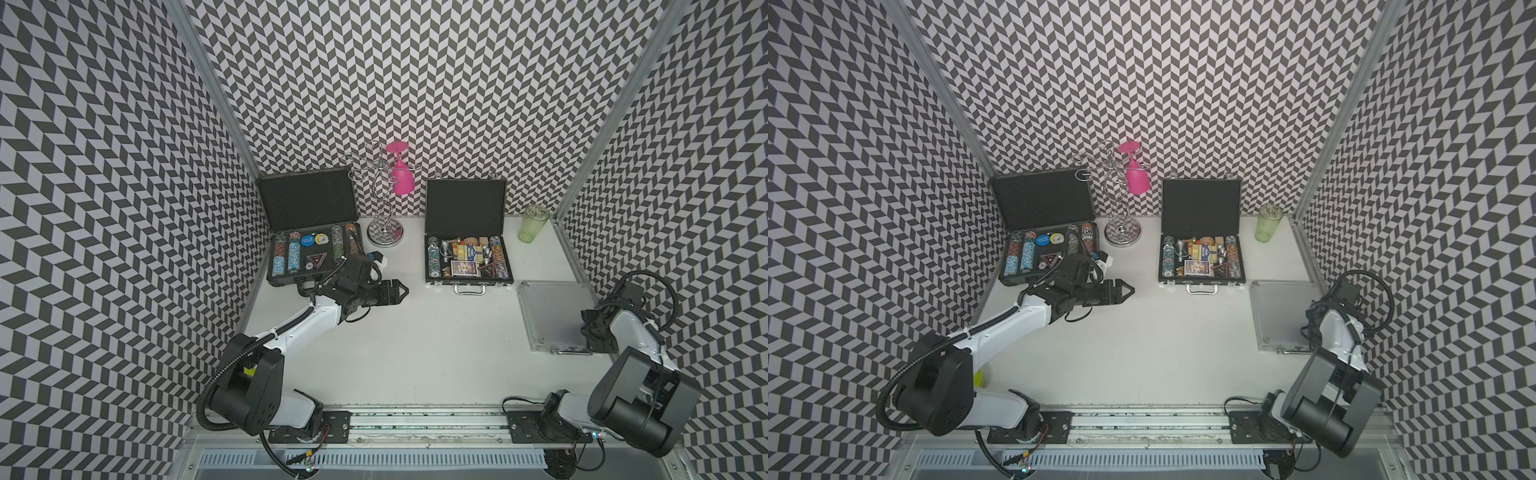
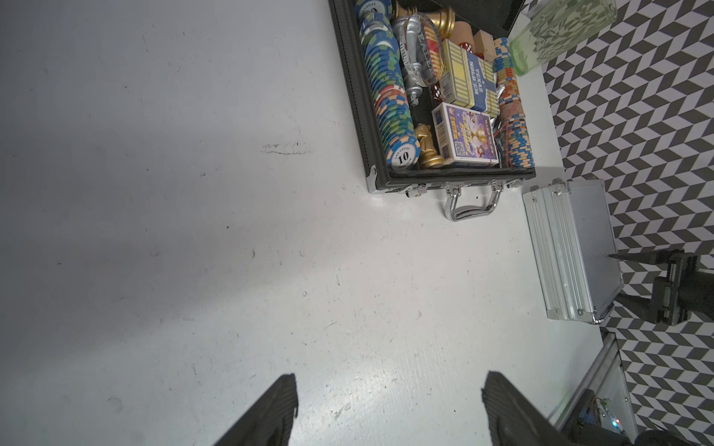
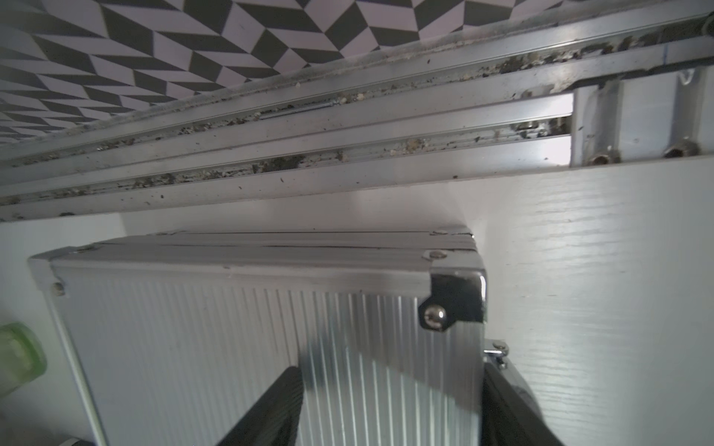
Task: Close the poker set cases
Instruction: Move the poker set case to the center of the board.
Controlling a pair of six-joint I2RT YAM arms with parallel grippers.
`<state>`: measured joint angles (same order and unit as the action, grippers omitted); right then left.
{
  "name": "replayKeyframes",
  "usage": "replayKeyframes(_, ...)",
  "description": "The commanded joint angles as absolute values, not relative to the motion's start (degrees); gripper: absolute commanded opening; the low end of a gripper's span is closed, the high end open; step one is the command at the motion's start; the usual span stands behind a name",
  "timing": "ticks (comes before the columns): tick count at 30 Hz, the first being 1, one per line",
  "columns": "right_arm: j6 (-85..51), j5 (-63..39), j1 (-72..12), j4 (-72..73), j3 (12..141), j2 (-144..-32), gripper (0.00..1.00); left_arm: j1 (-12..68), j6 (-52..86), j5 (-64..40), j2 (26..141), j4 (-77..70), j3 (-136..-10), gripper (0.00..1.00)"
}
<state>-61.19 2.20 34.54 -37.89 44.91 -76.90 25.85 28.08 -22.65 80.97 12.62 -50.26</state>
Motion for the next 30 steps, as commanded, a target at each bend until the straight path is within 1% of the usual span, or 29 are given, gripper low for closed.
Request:
replayKeyframes(1, -65.81, -7.62, 31.88, -32.80, 41.89, -84.19, 0.69, 25.62, 27.43, -21.76, 79.21, 13.60, -49.77, 0.78)
replayKeyframes(7, -68.01, -8.54, 29.99, -31.41, 46.31, -89.68, 0.69, 25.62, 26.74, -20.80, 78.38, 14.90, -50.26, 0.79)
replayKeyframes(12, -67.59, -5.63, 30.02, -32.37, 50.01, -89.92, 0.69, 25.42, 26.63, -20.56, 79.16, 14.94, -50.93, 0.79)
replayKeyframes(17, -66.39, -6.33, 28.64, -33.58, 55.22, -92.19, 0.71, 25.45, 26.30, -20.38, 80.05, 15.58, -51.55, 0.79)
replayKeyframes(21, -63.27, -3.64, 26.88, -34.63, 58.92, -90.12, 0.72, 25.38, 26.40, -20.24, 79.56, 15.64, -51.25, 0.78)
replayKeyframes(24, -61.33, -4.06, 26.76, -36.17, 59.85, -87.78, 0.74, 25.43, 26.62, -20.08, 79.01, 15.89, -51.33, 0.79)
replayKeyframes(30, -63.48, -4.44, 25.64, -37.27, 54.91, -82.52, 0.77, 25.45, 27.95, -20.47, 79.32, 12.71, -50.87, 0.79)
